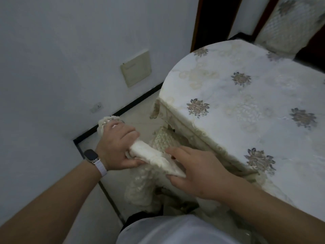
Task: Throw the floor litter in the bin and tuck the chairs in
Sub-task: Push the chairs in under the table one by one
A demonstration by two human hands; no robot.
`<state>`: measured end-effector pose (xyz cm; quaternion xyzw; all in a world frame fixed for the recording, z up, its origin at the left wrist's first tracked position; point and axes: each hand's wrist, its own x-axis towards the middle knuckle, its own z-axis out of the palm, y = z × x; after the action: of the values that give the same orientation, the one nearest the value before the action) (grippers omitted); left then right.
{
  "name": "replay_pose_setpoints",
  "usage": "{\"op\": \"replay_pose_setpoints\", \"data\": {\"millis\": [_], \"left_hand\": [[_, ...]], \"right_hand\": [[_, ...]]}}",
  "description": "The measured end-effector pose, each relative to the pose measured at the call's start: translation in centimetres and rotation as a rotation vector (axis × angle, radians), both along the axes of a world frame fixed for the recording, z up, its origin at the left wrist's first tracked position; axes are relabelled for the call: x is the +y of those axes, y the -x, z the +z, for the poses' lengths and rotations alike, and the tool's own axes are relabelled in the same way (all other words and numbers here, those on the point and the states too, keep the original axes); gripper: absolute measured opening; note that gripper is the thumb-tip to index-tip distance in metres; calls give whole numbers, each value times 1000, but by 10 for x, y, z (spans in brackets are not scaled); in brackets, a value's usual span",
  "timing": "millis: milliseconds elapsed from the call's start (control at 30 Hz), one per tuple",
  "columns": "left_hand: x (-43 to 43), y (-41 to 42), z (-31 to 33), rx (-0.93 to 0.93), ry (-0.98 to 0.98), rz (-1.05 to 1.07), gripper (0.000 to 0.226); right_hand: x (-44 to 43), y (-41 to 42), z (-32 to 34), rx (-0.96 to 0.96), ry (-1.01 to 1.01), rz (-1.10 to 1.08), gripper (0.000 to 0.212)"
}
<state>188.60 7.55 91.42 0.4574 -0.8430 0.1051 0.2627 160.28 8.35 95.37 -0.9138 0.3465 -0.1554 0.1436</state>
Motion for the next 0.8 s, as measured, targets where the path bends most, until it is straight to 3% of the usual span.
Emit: {"op": "replay_pose_setpoints", "data": {"millis": [133, 300, 500, 800], "left_hand": [[-27, -18, 4, -7, -84, -203, 74], [-34, -18, -2, 74, -48, -244, 68], [-43, -11, 2, 88, -46, -297, 66], [-50, 2, 5, 143, -16, -260, 66]], "right_hand": [[9, -33, 3, 47, 41, -141, 45], [21, -41, 3, 123, 79, -331, 40], [36, -37, -8, 66, 168, -608, 57], [21, -3, -14, -45, 327, -628, 57]]}}
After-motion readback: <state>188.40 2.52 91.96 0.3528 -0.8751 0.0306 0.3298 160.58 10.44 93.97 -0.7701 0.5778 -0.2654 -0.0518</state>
